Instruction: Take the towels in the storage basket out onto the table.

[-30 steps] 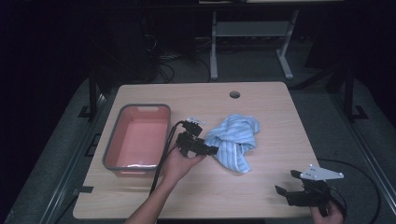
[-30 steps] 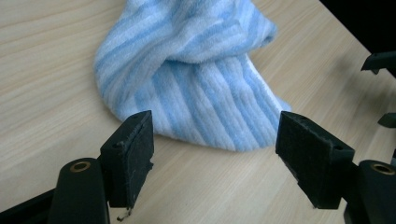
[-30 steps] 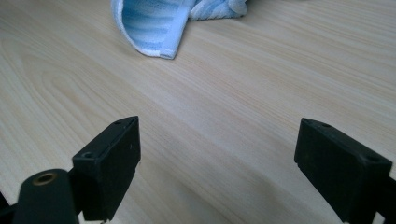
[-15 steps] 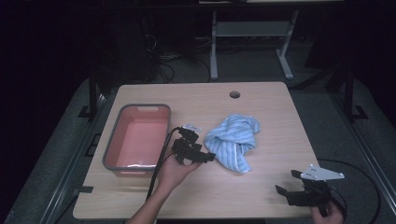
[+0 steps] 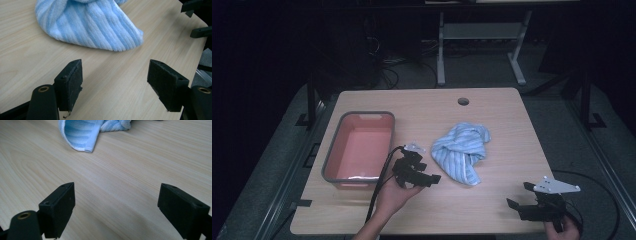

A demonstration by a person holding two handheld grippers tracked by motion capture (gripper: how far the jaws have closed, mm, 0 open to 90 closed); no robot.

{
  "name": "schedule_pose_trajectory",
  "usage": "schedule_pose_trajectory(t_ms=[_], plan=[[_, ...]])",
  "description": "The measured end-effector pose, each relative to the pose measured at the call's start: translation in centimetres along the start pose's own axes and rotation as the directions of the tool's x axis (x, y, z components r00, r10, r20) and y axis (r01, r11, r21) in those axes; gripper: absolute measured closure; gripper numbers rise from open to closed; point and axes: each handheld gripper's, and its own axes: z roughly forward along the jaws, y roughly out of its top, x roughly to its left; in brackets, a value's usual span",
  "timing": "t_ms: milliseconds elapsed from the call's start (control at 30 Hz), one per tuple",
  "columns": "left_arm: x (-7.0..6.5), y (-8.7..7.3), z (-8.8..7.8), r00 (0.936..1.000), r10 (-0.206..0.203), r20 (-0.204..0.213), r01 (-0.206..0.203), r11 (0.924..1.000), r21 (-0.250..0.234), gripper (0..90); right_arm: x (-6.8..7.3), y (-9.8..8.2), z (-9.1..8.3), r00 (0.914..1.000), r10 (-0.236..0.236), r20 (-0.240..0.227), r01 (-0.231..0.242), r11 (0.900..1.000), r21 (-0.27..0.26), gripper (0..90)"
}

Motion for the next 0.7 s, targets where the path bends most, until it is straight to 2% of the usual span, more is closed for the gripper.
schedule_pose_trajectory(t_ms=[367,700], plan=[[0.0,-2.1,-0.2,0.9999,-0.002,0.014,0.002,1.0000,0.003,27.9,0.1,0.0,0.0,1.0000,-0.003,-0.001,0.003,1.000,0.003,14.0],[-0.2,-3.7,-0.5,0.9999,0.004,0.010,-0.004,1.0000,0.007,27.1,0.2,0.0,0.0,1.0000,-0.003,0.003,0.003,1.000,0.004,14.0]])
